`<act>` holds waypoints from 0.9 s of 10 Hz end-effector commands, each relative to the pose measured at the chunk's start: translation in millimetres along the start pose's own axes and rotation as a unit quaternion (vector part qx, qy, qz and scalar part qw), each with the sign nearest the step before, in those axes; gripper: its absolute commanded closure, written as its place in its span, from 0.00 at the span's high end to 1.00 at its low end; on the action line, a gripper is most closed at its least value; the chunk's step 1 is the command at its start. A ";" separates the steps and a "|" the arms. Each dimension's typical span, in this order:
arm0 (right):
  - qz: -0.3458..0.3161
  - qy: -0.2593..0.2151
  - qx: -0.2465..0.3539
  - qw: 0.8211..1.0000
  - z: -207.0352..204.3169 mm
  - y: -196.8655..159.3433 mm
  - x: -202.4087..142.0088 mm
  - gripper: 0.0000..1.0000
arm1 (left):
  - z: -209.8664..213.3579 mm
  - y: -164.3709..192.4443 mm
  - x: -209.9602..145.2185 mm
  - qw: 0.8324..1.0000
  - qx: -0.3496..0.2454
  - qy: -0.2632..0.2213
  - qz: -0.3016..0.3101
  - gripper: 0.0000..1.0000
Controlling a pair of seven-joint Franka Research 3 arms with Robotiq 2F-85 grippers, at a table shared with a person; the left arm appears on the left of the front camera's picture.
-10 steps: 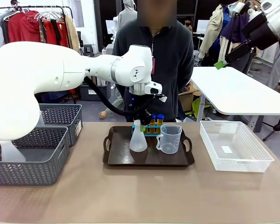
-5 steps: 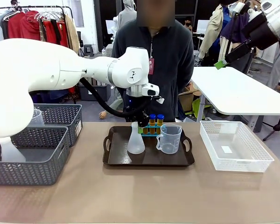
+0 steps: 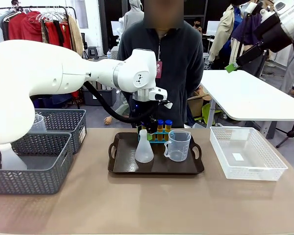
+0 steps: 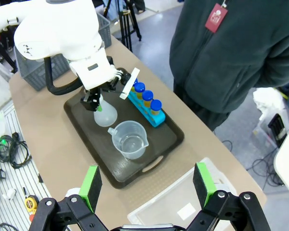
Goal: Prepare the laboratory tools.
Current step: Pick up one Small flask and place it on the Handle tray.
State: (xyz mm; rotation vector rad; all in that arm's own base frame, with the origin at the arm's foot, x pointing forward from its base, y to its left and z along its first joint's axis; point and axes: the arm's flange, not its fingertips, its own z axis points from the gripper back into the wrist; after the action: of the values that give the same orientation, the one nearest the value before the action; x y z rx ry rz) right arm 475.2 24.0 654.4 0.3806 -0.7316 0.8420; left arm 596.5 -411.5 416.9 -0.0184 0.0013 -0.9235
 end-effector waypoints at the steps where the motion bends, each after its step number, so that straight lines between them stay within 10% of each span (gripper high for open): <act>1: 0.000 -0.008 0.007 1.000 2.1 -0.1 0.7 1.00 | 1.5 -2.9 -11.5 1.000 -0.002 -0.004 0.005 1.00; 9: 0.000 -0.008 0.007 1.000 2.1 -0.1 0.7 1.00 | 8.9 -4.0 -15.3 1.000 -0.005 -0.011 0.004 1.00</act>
State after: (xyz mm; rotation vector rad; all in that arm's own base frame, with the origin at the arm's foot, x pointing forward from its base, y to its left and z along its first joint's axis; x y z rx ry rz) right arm 475.2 24.0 654.4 0.3806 -0.7315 0.8420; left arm 593.3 -408.0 423.2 -0.0171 -0.0104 -0.9217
